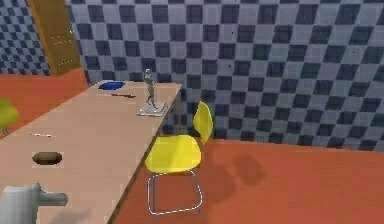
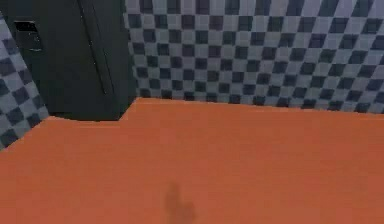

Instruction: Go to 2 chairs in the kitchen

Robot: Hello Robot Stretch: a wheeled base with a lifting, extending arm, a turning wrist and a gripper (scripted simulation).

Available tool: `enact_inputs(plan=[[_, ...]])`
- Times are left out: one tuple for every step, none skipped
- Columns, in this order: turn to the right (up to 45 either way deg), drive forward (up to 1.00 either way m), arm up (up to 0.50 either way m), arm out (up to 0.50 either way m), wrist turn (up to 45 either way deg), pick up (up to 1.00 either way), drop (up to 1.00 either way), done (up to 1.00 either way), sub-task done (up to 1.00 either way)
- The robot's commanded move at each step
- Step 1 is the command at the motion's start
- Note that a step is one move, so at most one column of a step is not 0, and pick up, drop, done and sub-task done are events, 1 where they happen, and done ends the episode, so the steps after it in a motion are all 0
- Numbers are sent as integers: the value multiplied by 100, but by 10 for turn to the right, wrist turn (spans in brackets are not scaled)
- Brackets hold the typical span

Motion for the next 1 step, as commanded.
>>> enact_inputs(plan=[[0,0,0,0,0,0,0,100,0]])
